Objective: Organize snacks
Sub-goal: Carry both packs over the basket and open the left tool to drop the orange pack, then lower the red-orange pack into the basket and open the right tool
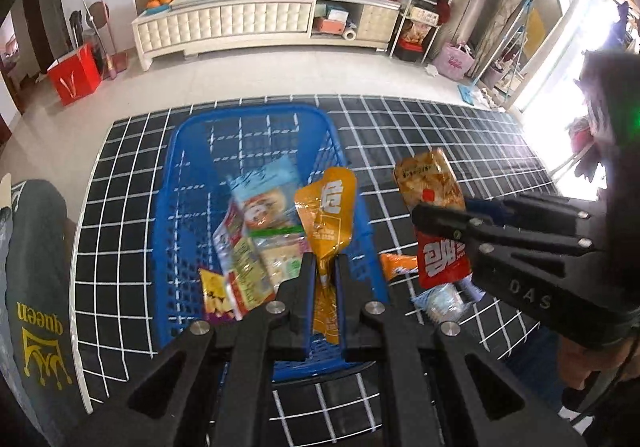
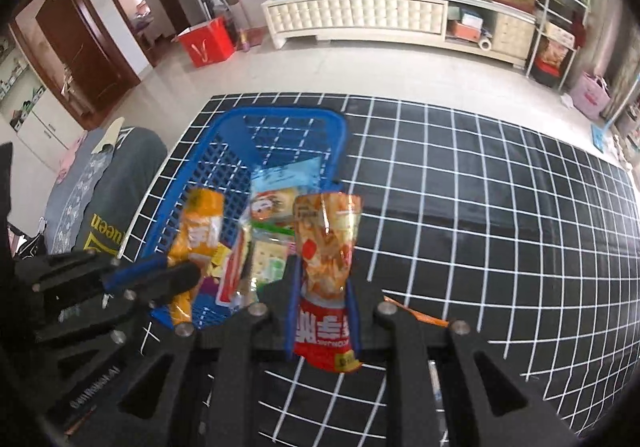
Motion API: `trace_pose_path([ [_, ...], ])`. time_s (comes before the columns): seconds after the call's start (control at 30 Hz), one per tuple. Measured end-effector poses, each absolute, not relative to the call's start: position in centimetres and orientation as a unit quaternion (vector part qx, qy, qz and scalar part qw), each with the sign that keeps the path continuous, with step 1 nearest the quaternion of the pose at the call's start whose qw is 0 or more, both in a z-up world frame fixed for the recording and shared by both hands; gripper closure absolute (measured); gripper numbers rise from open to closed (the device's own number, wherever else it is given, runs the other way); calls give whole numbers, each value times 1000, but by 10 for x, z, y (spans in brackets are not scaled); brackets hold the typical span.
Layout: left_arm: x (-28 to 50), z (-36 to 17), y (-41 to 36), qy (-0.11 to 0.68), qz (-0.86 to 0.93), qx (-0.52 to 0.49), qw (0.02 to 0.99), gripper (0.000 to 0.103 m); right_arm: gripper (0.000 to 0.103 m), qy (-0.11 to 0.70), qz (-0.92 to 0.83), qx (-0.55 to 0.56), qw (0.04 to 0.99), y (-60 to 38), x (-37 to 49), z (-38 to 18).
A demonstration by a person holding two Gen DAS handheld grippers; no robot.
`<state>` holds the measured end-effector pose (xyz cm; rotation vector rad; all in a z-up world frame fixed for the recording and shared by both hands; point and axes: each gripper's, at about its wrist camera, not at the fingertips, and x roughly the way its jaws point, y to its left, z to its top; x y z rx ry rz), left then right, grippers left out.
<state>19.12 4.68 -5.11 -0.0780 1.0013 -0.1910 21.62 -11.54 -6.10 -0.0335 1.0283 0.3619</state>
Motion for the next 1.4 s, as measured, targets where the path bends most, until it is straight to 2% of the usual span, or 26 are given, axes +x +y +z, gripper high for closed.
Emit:
trace_pose_path([
  [0.33, 190, -84, 50, 512, -94, -55, 852, 93, 79, 501, 170, -38, 848, -97, 214, -71],
  [0.47, 192, -88, 48, 518, -94, -58, 848, 85, 79, 500, 165, -38, 849, -100, 212, -69],
  [0.63, 191, -87, 50, 517, -92, -68, 848, 82, 79, 497, 161, -37, 852, -104, 208, -65],
  [0.7, 191, -86, 53, 518, -88, -73, 847, 74, 79, 495, 161, -36, 853, -105, 206, -63],
  [0.8, 191, -84, 58, 519, -83, -83, 847, 68, 79, 494, 161, -35, 854, -105, 205, -62],
  [1.4, 167, -59, 86, 492, -70, -59, 866, 68, 79, 490, 182, -47, 851, -63, 200, -55],
])
